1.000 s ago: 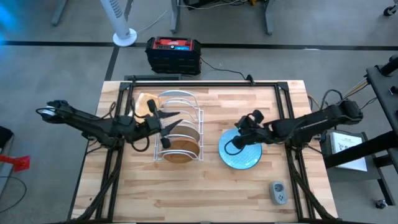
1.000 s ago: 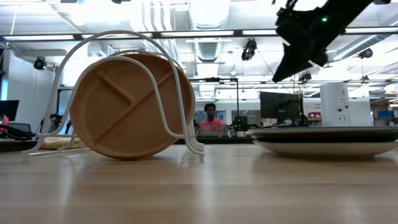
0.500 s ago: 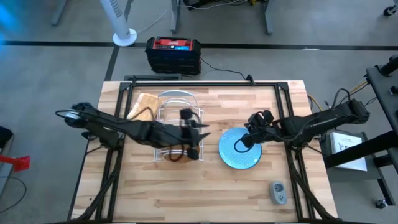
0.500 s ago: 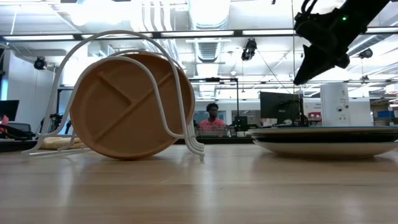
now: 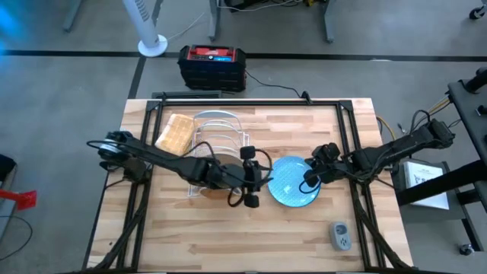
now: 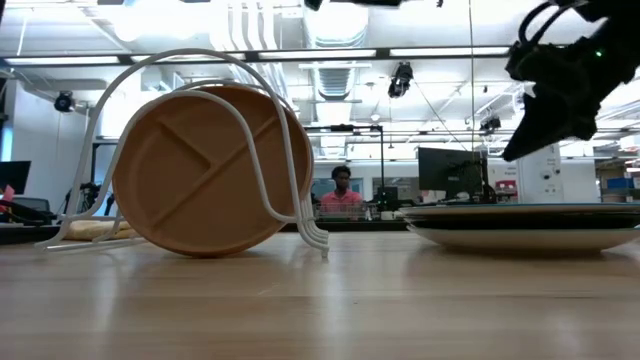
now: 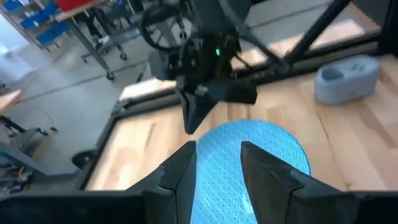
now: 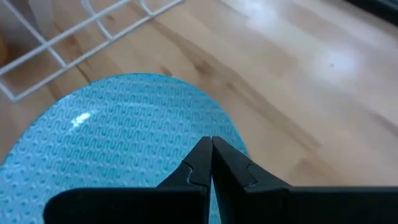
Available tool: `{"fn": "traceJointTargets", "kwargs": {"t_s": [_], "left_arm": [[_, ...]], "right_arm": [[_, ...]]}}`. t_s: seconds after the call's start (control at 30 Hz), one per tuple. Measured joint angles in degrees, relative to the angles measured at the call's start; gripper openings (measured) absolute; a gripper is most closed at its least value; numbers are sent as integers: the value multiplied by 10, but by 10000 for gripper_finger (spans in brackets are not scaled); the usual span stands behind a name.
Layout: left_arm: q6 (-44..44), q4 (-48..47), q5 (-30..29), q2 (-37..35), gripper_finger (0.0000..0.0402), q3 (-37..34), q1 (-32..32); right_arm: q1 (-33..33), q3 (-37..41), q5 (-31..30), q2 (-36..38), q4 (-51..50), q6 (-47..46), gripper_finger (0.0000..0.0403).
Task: Sort dishes
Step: Put the blue plate into the dishwasher rack
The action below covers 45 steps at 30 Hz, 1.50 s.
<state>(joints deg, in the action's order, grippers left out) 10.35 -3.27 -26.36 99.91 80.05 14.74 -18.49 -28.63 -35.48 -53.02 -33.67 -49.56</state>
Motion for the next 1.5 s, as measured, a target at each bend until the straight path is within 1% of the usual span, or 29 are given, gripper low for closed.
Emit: {"fn": "traceJointTargets", "kwargs": {"t_s": [0.13, 0.27, 0.43, 0.53, 0.67, 0.77, 0.83, 1.0, 1.17, 1.23, 1.4, 1.5], "left_arm": [[-19, 5, 0, 27, 116, 0, 1], [-34, 8, 0, 42, 116, 1, 3], [-40, 5, 0, 66, 116, 34, 3], [-41, -23, 0, 86, 116, 61, 3], [-41, -88, 0, 119, 116, 101, 3], [-41, -143, 0, 141, 116, 129, 4], [-41, -160, 0, 150, 116, 146, 6], [-41, -212, 4, 162, 116, 159, 6], [-45, -212, 5, 162, 115, 154, 6], [-45, -212, 19, 165, 115, 153, 6], [-52, -213, 49, 188, 115, 153, 6], [-52, -214, 50, 203, 115, 152, 5]], "right_arm": [[-10, 31, 1, 0, 46, -1, 2], [-11, 46, 0, 1, 44, -3, 2], [-11, 56, -6, 2, 37, 4, 9], [-11, 58, -7, 2, 36, 5, 21], [-11, 58, -7, 12, 4, -8, 45], [-12, 59, -5, 29, -48, -49, 67], [-16, 61, -5, 44, -82, -74, 83], [-16, 67, -2, 79, -81, -77, 121], [-16, 73, 42, 114, -79, -76, 153], [-16, 78, 56, 125, -78, -80, 166], [-16, 101, 74, 144, -78, -103, 193], [-16, 108, 76, 148, -77, -113, 207]]}}
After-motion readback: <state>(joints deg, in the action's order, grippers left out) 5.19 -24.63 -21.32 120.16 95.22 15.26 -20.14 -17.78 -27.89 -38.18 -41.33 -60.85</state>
